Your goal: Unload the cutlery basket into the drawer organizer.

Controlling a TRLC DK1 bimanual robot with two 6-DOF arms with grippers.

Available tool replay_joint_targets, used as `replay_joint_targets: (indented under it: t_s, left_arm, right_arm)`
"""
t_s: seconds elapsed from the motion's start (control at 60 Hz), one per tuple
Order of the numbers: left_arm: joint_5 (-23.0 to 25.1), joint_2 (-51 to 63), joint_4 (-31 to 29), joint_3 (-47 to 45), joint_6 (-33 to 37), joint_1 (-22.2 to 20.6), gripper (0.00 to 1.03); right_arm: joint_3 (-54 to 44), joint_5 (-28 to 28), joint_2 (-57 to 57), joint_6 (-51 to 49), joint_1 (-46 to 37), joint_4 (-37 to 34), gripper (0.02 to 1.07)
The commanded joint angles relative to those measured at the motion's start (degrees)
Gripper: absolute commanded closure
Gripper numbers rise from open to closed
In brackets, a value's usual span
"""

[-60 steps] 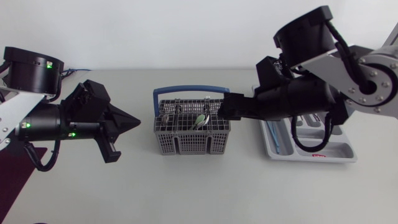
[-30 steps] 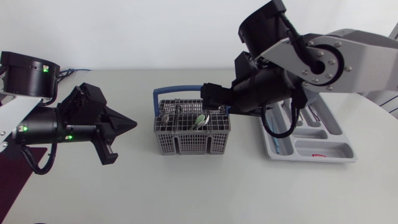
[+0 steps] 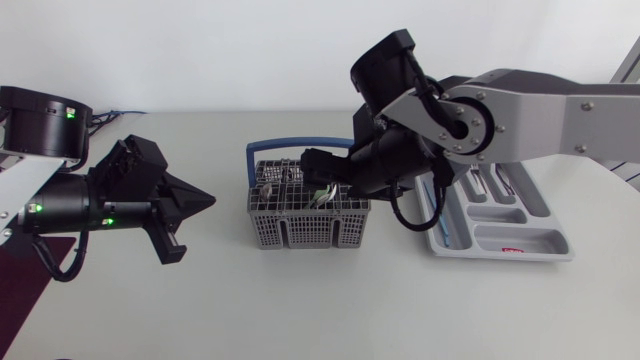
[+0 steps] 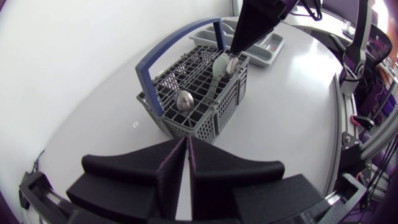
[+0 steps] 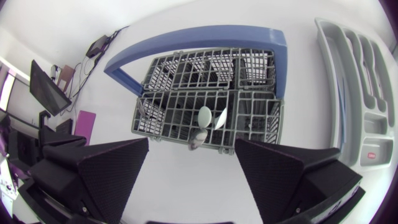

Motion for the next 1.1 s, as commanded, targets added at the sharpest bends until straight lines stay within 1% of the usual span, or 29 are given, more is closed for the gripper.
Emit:
replay_joint_targets:
  t_s: [0.0, 0.033, 0.083, 0.217, 0.3, 0.333, 0.4, 0.433, 0.45, 0.483, 0.517, 0.55, 0.717, 0.767, 0.817, 0.9, 0.95, 1.083]
  left_arm:
    - [0.16, 0.20, 0.58, -1.53, 0.57, 0.63, 0.84]
    - [0.16, 0.46, 0.85, -1.53, 0.57, 0.63, 0.84]
    - [0.25, 0.72, 1.11, -1.53, 0.57, 0.63, 0.84]
    - [0.25, 1.34, 1.37, -1.44, 0.83, 0.63, 0.84]
    - [0.33, 1.34, 1.37, -1.62, 1.09, 1.07, 0.84]
    - [0.33, 1.34, 1.37, -1.70, 1.18, 1.24, 0.84]
    - [0.51, 1.52, 1.37, -1.79, 1.53, 1.77, 0.84]
    - [0.51, 1.60, 1.37, -1.79, 1.62, 1.77, 0.84]
    - [0.60, 1.69, 1.37, -1.88, 1.80, 1.86, 0.84]
    - [0.60, 1.78, 1.37, -1.88, 1.89, 1.95, 0.84]
    - [0.60, 2.04, 1.46, -1.79, 1.97, 2.12, 0.84]
    - [0.69, 2.22, 1.64, -1.79, 1.97, 2.12, 0.84]
    - [0.69, 3.89, 2.96, -1.70, 1.97, 2.12, 0.84]
    - [0.69, 4.42, 3.13, -1.62, 1.97, 2.12, 0.84]
    - [0.69, 4.68, 3.31, -1.62, 1.89, 2.12, 0.84]
    - [0.69, 4.77, 3.31, -1.44, 1.89, 2.12, 0.84]
    - [0.69, 4.77, 3.31, -1.35, 1.80, 2.12, 0.84]
    - [0.69, 5.21, 3.48, -1.26, 1.89, 2.12, 0.84]
  right_arm:
    - [0.17, 0.05, -0.05, 6.42, 1.07, 0.48, 0.07]
    - [-0.09, 0.05, 0.30, 8.00, 1.69, 0.84, 0.07]
    - [1.14, -0.03, 1.80, 9.41, 2.74, -0.57, 0.07]
    - [1.84, -2.58, 3.47, 14.07, 2.92, 0.05, 0.07]
    - [2.72, -2.76, 4.87, 15.82, 3.18, -0.22, 0.09]
    - [2.90, -2.67, 5.22, 16.44, 3.36, -0.39, 0.12]
    - [3.16, -1.44, 5.40, 18.73, 3.36, -0.31, 0.24]
    - [3.25, -1.00, 5.40, 19.16, 3.36, -0.22, 0.28]
    - [3.25, -0.12, 5.40, 20.13, 3.18, -0.13, 0.35]
    - [3.34, 0.58, 5.40, 21.19, 3.00, -0.13, 0.42]
    - [3.25, 1.11, 5.40, 21.89, 2.74, -0.13, 0.51]
    - [3.25, 1.72, 5.40, 22.33, 2.65, -0.13, 0.56]
    - [3.25, 1.37, 6.19, 24.17, 1.33, -0.04, 0.58]
    - [3.42, 1.37, 6.54, 24.70, 0.81, -0.04, 0.63]
    - [3.51, 1.28, 6.54, 24.79, 0.81, -0.04, 0.66]
    - [3.60, 1.20, 6.54, 25.67, 0.81, -0.13, 0.66]
    - [3.51, 1.11, 6.54, 25.84, 0.72, -0.13, 0.72]
    - [3.51, 0.93, 6.54, 26.46, 0.72, -0.13, 0.76]
